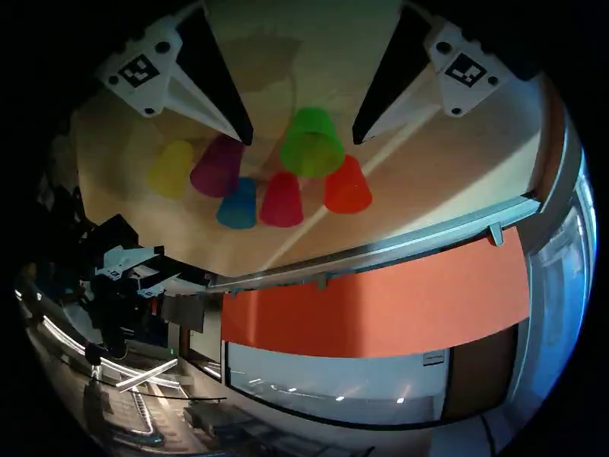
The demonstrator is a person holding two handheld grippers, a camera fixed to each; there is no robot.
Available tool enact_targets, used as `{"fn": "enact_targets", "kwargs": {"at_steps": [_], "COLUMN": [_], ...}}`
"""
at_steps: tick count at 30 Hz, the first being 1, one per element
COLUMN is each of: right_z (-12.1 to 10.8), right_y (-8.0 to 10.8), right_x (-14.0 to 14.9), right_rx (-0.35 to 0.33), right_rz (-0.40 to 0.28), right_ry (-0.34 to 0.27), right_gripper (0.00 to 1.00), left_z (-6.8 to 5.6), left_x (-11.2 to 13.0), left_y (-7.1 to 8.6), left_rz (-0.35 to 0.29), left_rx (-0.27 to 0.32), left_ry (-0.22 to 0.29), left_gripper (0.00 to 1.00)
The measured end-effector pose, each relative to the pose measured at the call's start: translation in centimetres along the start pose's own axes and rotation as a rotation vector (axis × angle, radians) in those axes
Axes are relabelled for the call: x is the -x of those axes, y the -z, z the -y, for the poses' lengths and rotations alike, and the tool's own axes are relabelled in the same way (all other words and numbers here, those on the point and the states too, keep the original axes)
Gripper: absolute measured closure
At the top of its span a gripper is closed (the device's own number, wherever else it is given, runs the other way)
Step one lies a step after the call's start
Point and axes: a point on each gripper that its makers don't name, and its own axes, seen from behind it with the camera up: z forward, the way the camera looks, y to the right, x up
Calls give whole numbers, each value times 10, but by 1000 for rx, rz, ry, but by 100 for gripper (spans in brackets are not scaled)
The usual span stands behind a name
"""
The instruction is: Pour water
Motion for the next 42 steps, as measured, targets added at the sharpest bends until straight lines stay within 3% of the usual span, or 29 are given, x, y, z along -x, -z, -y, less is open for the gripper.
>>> {"fn": "enact_targets", "kwargs": {"at_steps": [18, 42], "right_z": [-3, 0], "right_y": [-37, -65], "right_x": [20, 21], "right_rx": [-31, -65], "right_rz": [51, 84], "right_ry": [-17, 18], "right_gripper": [0, 0], "left_z": [8, 7], "left_x": [33, 26], "left_y": [-41, -84], "left_rz": [93, 135], "left_rx": [20, 66], "left_ry": [1, -9], "left_gripper": [3, 3]}}
